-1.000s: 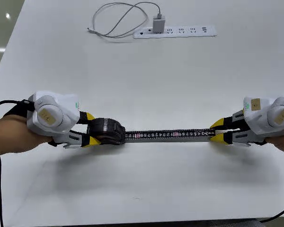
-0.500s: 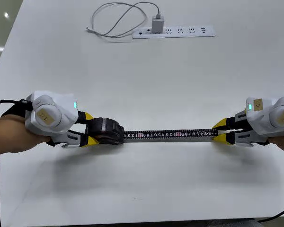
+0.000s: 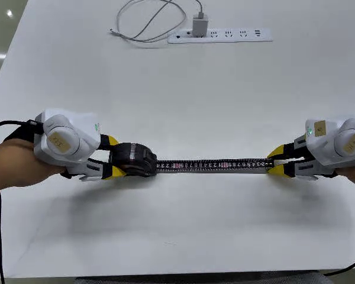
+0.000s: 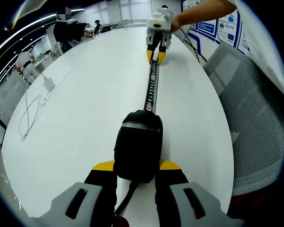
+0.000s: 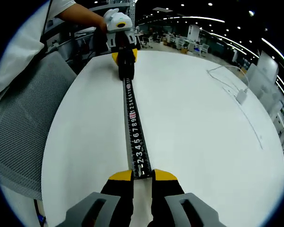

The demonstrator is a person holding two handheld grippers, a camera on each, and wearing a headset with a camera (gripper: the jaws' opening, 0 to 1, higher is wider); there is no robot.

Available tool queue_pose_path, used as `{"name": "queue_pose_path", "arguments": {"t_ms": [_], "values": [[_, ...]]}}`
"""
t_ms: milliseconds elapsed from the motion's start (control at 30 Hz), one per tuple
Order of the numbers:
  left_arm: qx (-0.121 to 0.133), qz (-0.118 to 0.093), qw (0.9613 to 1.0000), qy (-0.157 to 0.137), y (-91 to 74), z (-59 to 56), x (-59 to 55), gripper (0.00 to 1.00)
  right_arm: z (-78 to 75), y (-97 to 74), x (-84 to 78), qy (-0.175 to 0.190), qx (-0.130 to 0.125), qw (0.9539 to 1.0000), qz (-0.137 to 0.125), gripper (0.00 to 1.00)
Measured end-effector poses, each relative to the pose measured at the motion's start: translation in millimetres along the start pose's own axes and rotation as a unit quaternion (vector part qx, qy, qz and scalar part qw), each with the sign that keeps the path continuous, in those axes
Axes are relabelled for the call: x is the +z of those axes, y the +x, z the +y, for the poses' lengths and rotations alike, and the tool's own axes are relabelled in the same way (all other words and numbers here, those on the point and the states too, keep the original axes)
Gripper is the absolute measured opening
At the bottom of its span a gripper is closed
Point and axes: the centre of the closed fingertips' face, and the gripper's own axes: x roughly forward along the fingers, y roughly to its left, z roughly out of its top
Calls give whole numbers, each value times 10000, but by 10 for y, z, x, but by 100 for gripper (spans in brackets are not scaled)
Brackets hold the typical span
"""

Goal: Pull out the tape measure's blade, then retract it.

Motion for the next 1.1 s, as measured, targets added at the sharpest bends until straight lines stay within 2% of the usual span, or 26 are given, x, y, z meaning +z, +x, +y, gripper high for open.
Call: {"name": "queue_pose_path", "arguments": {"t_ms": [67,100,167,567,933,1100], "values": [[29,18,10000,21,5,2,-4,26,-7,6,4,-25,1,10000,27,10],[64,28,9999,131,11,4,-6,26,-7,11,7,-6,12,10000,47,10],[45,28,10000,38,11,-3,-9,26,-9,16,6,21,38,10000,68,10],[97,20,9999,-24,16,6,-5,27,-4,12,-1,-46,92,9999,119,11],[112,26,9999,-65,23,12,-3,28,-6,4,-2,63,68,9999,128,12],[73,-48,9996,-273,22,1,27,30,-5,-6,-2,230,80,9996,116,18]]}}
